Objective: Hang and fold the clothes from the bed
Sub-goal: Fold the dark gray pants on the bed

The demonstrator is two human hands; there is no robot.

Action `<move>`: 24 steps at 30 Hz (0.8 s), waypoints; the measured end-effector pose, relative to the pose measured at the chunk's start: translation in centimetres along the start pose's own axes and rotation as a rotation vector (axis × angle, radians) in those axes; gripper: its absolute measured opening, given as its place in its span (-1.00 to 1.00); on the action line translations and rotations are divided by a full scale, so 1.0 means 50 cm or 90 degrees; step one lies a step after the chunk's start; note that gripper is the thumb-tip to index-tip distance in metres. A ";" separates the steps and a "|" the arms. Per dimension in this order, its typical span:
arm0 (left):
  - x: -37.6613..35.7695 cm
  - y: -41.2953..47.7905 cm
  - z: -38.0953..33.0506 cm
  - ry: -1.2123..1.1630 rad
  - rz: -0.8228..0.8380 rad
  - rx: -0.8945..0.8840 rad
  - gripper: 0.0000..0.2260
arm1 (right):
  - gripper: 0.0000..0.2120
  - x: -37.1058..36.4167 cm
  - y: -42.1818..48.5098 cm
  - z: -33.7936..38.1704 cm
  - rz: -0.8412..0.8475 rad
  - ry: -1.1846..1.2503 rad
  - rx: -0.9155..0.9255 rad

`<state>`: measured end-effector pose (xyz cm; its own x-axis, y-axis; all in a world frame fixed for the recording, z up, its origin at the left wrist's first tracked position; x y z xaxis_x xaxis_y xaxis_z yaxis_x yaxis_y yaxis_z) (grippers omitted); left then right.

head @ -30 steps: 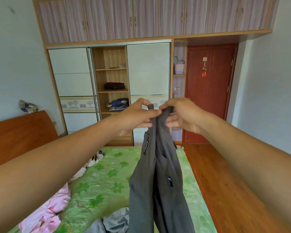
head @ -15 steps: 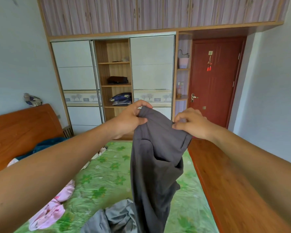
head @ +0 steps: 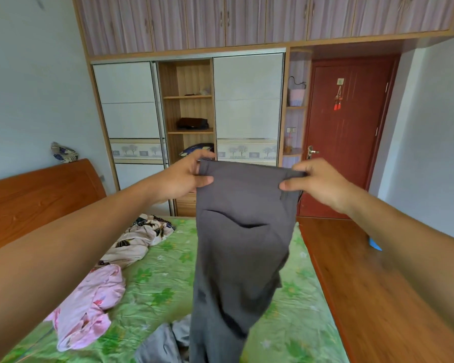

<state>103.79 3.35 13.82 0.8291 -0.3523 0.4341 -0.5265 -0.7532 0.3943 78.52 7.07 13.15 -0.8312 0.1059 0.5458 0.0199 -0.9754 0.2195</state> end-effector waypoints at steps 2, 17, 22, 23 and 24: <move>0.015 -0.002 0.004 0.039 0.015 0.023 -0.72 | -0.80 0.019 0.007 0.042 -0.048 0.078 0.048; -0.045 0.080 -0.168 0.541 0.230 -0.055 -0.29 | -0.58 -0.002 0.005 0.158 -0.045 0.226 0.105; -0.085 0.127 -0.195 0.507 0.224 -0.115 -0.81 | -0.35 -0.006 -0.033 0.064 0.053 0.262 0.044; -0.082 0.128 -0.208 0.501 0.210 -0.123 -0.80 | -0.32 -0.033 -0.047 0.010 0.104 0.200 -0.006; -0.078 0.131 -0.219 0.502 0.195 -0.130 -0.78 | -0.39 -0.069 -0.066 -0.052 0.157 0.119 -0.063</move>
<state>95.08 5.87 23.57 0.3127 0.0204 0.9496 -0.7913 -0.5475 0.2723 79.87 9.42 8.45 -0.8956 -0.1640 0.4135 0.1867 -0.9823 0.0148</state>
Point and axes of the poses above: each hand's wrist, its own y-axis towards the middle knuckle, its own x-axis out of the back of the hand, z = x × y, the point moved 9 cm from there along y, towards the middle knuckle, and after that the axes turned 9 degrees about -x, right-handed, at the moved point
